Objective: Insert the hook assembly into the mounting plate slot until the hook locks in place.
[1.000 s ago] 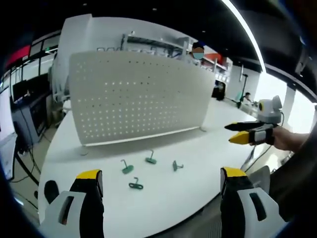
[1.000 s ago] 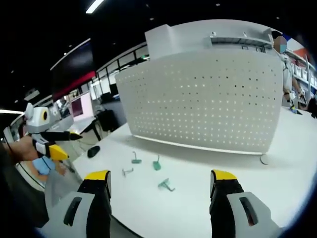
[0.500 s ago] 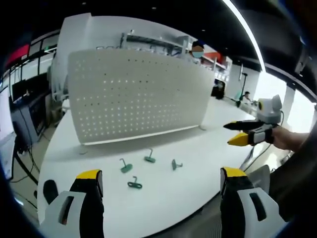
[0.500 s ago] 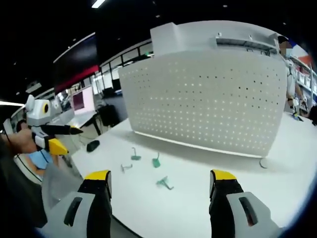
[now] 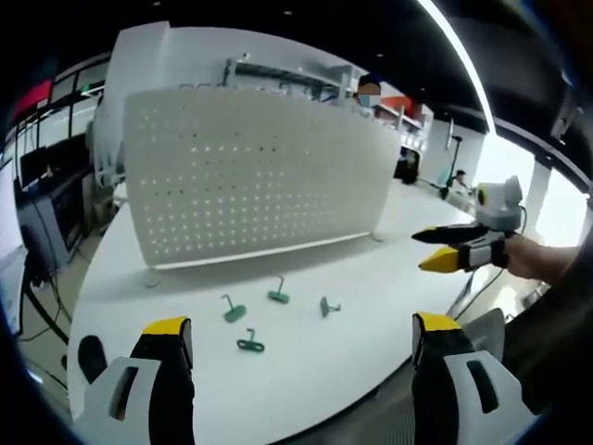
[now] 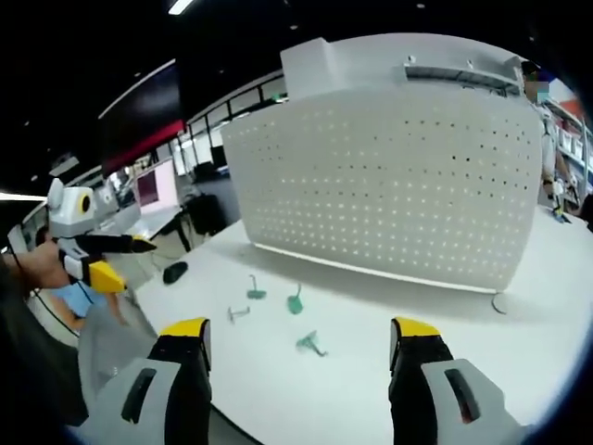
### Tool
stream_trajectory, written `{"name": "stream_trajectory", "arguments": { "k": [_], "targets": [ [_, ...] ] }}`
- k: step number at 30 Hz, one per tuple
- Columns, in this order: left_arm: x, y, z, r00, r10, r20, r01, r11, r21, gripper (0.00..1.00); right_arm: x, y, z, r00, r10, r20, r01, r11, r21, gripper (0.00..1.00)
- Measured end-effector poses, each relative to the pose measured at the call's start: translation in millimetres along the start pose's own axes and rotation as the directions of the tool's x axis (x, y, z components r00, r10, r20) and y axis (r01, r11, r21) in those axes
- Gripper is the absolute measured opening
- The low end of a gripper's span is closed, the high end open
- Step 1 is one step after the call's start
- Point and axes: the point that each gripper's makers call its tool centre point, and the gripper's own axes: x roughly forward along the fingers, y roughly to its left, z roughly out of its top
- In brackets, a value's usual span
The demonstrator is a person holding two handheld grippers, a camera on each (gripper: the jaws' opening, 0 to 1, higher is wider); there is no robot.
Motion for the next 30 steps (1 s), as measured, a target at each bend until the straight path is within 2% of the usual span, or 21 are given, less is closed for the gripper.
{"name": "stream_trajectory", "arguments": {
  "k": [2,8,13,19,30],
  "targets": [
    [0.0,1.8,-1.1,1.000,0.003,-0.003,-0.003,1.000,-0.001,1.00,3.9,1.8,-0.4,1.000,0.011,-0.004,-0.011,1.000,0.005,0.73],
    [1.8,4.4,-5.6,1.000,0.002,-0.018,-0.002,1.000,-0.006,1.00,22.6,3.9,-4.8,0.999,0.043,-0.017,-0.042,0.998,0.042,0.73],
    [4.7,5.4,-12.5,0.999,-0.003,-0.040,0.002,1.000,-0.011,1.00,39.9,5.6,-9.3,0.997,0.068,-0.042,-0.067,0.997,0.040,0.72],
    [5.8,3.1,-13.7,0.999,-0.005,-0.040,0.005,1.000,-0.018,1.00,59.7,17.1,-9.4,0.989,0.143,-0.043,-0.142,0.989,0.032,0.68],
    [5.7,7.0,-17.2,0.999,0.003,-0.049,-0.004,1.000,-0.030,1.00,88.2,26.5,-14.8,0.980,0.185,-0.080,-0.183,0.983,0.027,0.66]
  ]
}}
